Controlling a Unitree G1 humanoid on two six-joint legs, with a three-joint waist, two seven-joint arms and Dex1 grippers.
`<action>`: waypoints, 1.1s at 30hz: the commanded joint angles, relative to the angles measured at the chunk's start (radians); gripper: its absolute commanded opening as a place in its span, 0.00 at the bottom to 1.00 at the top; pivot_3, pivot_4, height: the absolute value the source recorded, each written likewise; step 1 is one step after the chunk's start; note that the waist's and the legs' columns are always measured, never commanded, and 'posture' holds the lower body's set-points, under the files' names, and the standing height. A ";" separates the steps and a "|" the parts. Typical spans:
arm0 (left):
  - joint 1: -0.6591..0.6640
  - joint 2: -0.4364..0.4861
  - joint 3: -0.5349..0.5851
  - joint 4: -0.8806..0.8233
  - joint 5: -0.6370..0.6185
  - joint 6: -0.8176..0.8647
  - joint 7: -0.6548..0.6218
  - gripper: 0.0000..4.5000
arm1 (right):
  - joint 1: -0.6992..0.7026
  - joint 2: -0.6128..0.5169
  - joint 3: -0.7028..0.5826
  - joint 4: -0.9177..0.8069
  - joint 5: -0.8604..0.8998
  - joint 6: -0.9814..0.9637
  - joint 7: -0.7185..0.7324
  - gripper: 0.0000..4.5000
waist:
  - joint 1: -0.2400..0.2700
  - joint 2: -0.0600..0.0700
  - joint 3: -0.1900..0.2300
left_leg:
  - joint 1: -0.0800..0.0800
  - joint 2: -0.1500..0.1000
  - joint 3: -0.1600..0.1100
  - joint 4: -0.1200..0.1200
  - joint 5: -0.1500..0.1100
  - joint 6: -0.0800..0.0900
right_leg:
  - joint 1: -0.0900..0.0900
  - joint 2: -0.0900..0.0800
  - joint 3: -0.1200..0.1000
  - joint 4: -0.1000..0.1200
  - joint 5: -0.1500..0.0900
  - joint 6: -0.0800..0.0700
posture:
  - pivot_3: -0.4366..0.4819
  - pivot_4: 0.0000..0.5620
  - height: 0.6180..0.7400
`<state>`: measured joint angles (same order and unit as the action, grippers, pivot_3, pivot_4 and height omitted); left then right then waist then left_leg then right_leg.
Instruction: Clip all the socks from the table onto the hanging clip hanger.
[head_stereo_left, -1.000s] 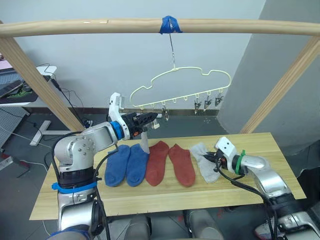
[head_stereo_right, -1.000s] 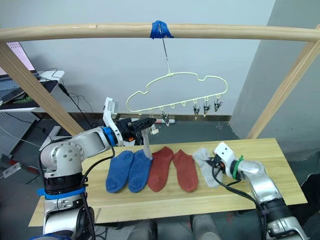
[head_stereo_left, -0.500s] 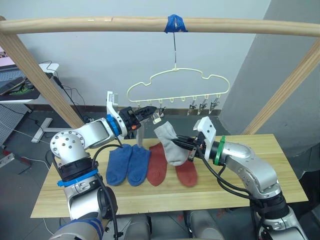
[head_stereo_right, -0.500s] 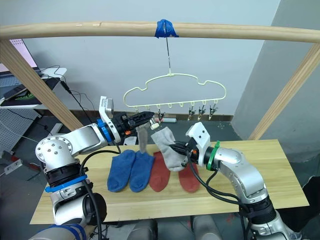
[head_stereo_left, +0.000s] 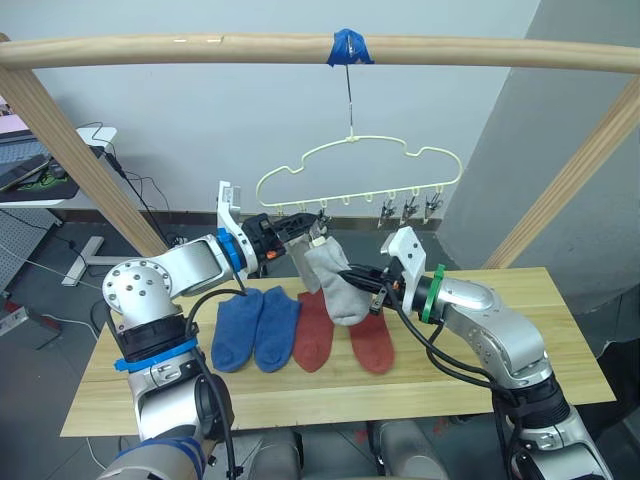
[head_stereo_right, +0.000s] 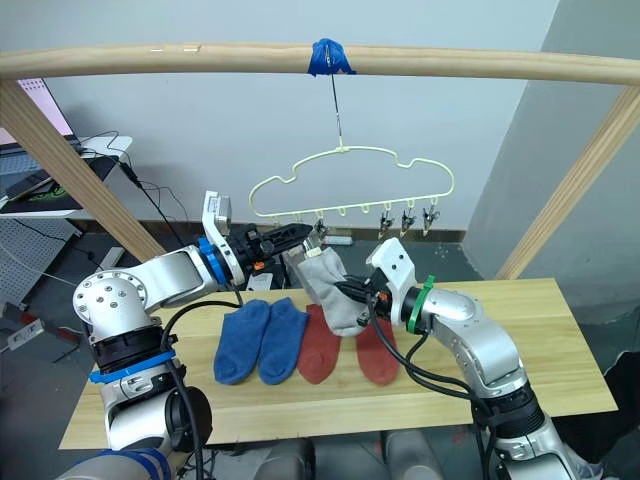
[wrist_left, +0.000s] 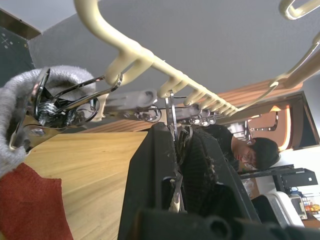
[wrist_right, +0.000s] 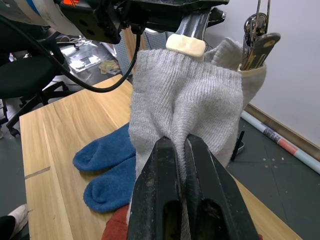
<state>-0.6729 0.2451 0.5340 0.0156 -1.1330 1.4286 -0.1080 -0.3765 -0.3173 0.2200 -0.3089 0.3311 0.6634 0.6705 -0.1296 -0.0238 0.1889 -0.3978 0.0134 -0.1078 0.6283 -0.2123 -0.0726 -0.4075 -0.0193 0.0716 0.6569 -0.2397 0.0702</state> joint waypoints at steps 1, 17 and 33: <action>0.003 0.012 -0.011 -0.033 -0.030 -0.016 -0.015 0.05 | -0.032 0.011 0.001 -0.014 0.002 -0.023 -0.005 0.00 | 0.000 0.000 0.000 | 0.000 0.000 0.000 0.000 0.000 0.000 | 0.000 0.000 0.000 0.000 0.000 0.000 | 0.37 0.29 1.00; 0.036 0.059 -0.083 -0.080 0.005 -0.101 -0.097 0.05 | -0.087 0.046 0.016 0.053 -0.019 -0.052 -0.008 0.00 | 0.000 0.000 0.000 | 0.000 0.000 0.000 -0.001 0.000 0.000 | -0.001 0.000 0.000 0.000 0.000 0.000 | 0.37 0.28 1.00; 0.113 0.190 -0.111 -0.178 -0.057 -0.103 -0.172 1.00 | -0.108 0.096 0.015 0.134 -0.017 -0.062 -0.015 0.06 | -0.002 0.000 0.000 | -0.001 0.000 0.000 -0.002 0.000 0.000 | -0.002 0.000 0.000 -0.001 0.000 0.000 | 0.39 0.26 1.00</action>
<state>-0.5723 0.4051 0.4349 -0.1036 -1.1699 1.3240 -0.2508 -0.4636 -0.2307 0.2387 -0.1584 0.2968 0.6028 0.6498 -0.1314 -0.0237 0.1889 -0.3990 0.0137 -0.1077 0.6259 -0.2123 -0.0726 -0.4096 -0.0192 0.0718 0.6558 -0.2399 0.0699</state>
